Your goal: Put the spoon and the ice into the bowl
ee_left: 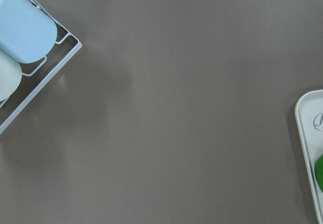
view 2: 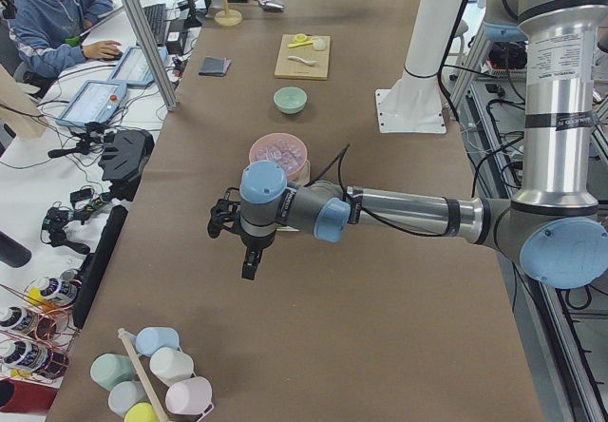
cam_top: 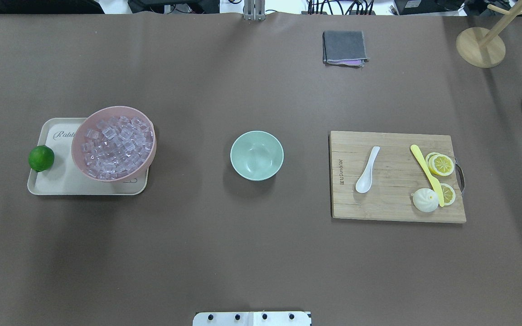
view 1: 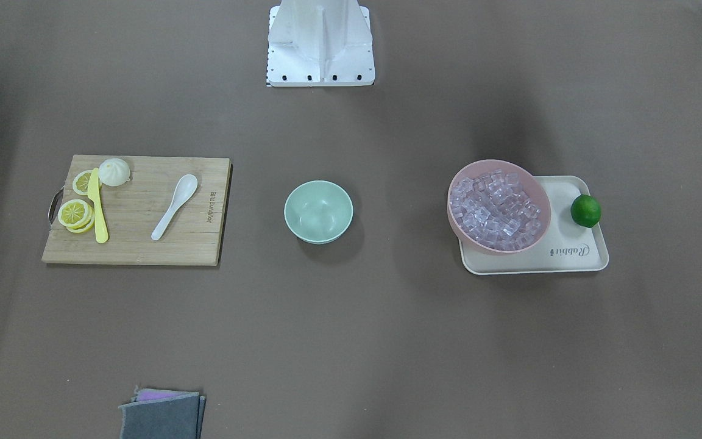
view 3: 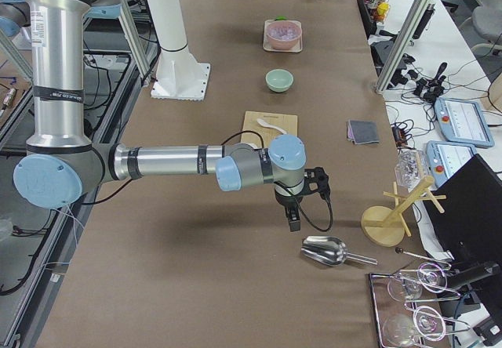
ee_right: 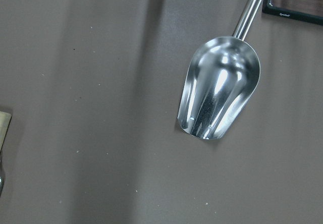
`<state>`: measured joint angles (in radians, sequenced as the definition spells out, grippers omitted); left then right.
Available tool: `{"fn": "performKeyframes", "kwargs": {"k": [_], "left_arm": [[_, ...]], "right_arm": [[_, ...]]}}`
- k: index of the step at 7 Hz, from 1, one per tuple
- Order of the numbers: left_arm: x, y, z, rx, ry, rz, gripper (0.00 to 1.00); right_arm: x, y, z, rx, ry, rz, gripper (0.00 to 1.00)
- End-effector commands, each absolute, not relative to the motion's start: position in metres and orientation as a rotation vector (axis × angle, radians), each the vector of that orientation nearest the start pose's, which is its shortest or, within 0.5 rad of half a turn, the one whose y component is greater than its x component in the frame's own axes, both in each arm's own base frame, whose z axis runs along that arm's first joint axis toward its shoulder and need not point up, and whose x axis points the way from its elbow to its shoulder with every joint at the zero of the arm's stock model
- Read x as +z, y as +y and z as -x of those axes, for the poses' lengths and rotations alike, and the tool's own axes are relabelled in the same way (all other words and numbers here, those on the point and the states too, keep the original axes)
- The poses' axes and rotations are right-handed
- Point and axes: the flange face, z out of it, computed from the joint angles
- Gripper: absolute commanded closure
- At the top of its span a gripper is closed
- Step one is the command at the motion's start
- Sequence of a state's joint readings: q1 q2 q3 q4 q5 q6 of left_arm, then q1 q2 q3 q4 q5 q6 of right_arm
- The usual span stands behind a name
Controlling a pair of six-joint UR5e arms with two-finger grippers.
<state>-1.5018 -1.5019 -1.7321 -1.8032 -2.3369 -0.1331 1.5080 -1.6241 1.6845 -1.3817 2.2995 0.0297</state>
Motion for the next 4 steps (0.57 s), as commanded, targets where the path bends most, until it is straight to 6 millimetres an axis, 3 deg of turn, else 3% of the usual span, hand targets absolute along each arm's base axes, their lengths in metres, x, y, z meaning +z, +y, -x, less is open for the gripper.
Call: {"fn": "performKeyframes", "kwargs": {"k": [1,2,4], "left_arm": [[0.59,-0.481,0.03,0.068,0.796,-0.23,0.02],[0.6,-0.472,0.03,0.064,0.793,-0.213,0.02],[0.598,-0.473,0.03,0.061,0.798,-0.222,0.02]], "right_arm": [[0.61,-0.484,-0.035,-0.123,-0.752,-0.202,0.0],[0.608,-0.484,-0.035,-0.126,-0.76,-0.207,0.0],[0.611,-0.483,-0.034,-0.122,-0.766,-0.204,0.0]]}}
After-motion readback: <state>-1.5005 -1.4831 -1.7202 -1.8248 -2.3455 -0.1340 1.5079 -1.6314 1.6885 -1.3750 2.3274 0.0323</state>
